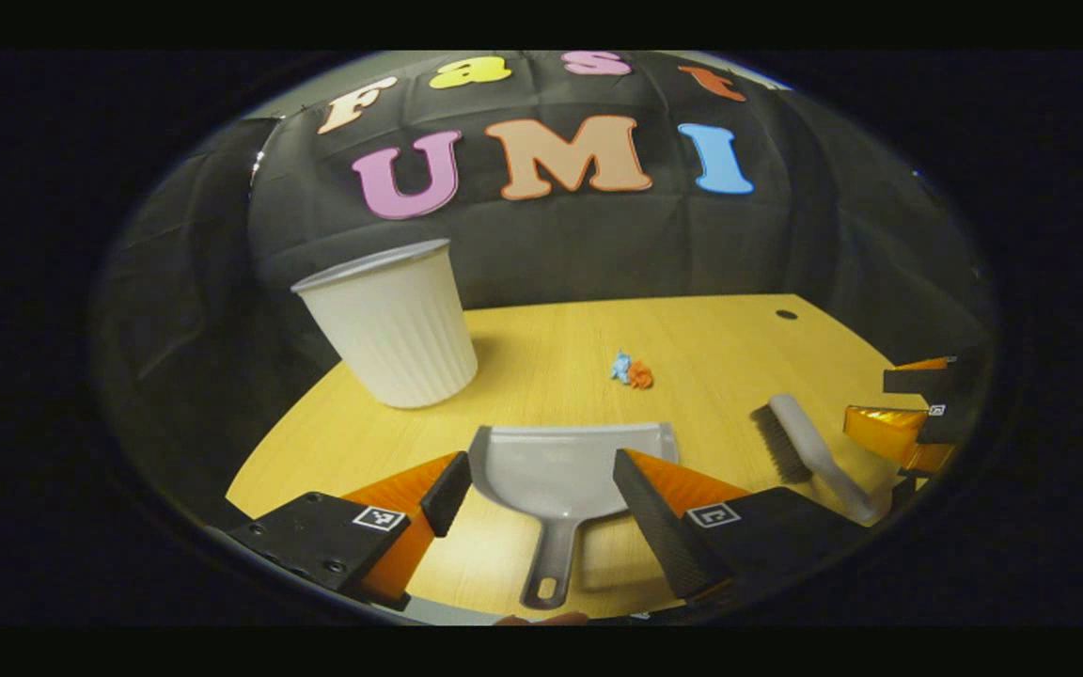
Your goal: Pick up the small broom and dustpan from the desktop, sweep the trash into the dustpan with the broom, and then empty the trash into the garbage bin.
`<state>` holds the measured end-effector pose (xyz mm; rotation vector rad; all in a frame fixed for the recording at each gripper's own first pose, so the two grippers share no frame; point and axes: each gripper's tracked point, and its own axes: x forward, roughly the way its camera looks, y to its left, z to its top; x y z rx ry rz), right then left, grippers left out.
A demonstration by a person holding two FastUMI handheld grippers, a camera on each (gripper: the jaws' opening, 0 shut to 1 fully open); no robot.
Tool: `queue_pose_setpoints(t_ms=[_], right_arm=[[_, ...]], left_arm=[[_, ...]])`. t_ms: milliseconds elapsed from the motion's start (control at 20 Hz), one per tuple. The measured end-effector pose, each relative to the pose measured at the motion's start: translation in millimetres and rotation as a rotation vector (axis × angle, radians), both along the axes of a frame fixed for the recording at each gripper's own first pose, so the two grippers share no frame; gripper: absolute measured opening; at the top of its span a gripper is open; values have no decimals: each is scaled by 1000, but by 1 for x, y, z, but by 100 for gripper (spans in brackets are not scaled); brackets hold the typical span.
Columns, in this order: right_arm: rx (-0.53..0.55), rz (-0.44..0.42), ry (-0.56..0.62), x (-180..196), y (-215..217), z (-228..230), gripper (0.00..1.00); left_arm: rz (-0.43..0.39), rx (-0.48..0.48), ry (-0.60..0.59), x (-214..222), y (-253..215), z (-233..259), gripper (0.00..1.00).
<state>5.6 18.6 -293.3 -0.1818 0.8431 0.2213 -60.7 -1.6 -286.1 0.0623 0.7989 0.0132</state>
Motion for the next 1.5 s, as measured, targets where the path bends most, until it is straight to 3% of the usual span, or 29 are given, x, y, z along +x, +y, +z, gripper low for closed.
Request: queue_pose_setpoints(t_ms=[250, 350, 400, 450, 500, 600, 800, 900, 950, 1000, 1050, 1200, 1300, 1500], right_arm=[[-54, 17, 154, -25, -3, -44, 100], [-68, 22, 227, -36, -4, -60, 100], [-78, 23, 264, -41, -5, -67, 100], [-89, 26, 297, -44, -7, -72, 100], [-101, 29, 322, -47, -8, -78, 100], [-120, 42, 378, -54, -9, -85, 100], [-131, 70, 476, -66, -9, -95, 87], [-181, 52, 463, -60, -21, -96, 52], [-177, 69, 471, -58, -23, -96, 35], [-183, 79, 490, -59, -24, -98, 30], [-186, 92, 470, -56, -24, -98, 29], [-171, 108, 418, -49, -24, -94, 25], [-152, 104, 400, -35, -24, -90, 22], [-124, 68, 328, 27, -23, -71, 21]], left_arm=[[-27, 28, 134, -26, 1, -35, 94], [-21, 21, 182, -39, -1, -46, 100], [-21, 17, 206, -46, -6, -53, 87], [-22, 12, 231, -52, -7, -58, 87], [-28, 7, 258, -57, -8, -64, 95], [-36, 14, 316, -65, -6, -73, 95], [-66, -41, 427, -77, -19, -87, 93], [-54, -60, 464, -82, -20, -94, 81], [-44, -77, 457, -78, -22, -94, 62], [-28, -79, 463, -77, -20, -97, 54], [-37, -79, 474, -78, -23, -96, 34], [-86, -44, 451, -69, -22, -93, 29], [-160, -29, 414, -54, -21, -85, 27], [-277, 42, 347, -22, -10, -76, 27]])
